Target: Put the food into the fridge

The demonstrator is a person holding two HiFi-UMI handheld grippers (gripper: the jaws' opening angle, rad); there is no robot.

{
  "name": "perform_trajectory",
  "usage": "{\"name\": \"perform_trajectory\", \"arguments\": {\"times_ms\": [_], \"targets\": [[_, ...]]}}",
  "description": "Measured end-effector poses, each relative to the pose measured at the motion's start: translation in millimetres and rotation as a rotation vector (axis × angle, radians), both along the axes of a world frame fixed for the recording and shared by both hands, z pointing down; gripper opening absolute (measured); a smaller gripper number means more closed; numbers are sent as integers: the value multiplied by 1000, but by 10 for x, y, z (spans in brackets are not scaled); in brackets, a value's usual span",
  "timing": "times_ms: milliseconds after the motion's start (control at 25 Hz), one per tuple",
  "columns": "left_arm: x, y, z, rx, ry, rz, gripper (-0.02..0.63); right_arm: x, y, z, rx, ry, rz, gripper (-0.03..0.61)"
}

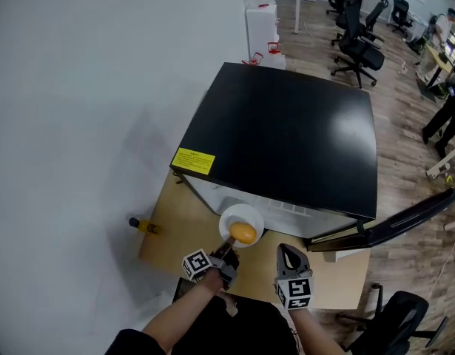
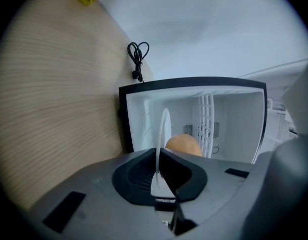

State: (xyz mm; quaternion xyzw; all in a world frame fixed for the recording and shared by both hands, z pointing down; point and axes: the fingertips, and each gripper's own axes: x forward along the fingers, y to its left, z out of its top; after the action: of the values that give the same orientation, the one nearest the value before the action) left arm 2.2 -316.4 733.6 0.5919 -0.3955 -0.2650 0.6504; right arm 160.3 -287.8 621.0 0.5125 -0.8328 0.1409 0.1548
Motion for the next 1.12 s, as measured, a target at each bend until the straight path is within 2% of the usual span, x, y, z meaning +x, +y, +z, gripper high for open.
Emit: {"name": "perform_trajectory", "arguments": {"times_ms": [640, 1120], "targets": [[73, -576, 347, -6, 32, -19, 23, -9, -461, 138, -18, 24, 0, 60], [240, -793, 411, -48, 43, -48, 23, 74, -473, 234, -29, 35, 5, 60]]}}
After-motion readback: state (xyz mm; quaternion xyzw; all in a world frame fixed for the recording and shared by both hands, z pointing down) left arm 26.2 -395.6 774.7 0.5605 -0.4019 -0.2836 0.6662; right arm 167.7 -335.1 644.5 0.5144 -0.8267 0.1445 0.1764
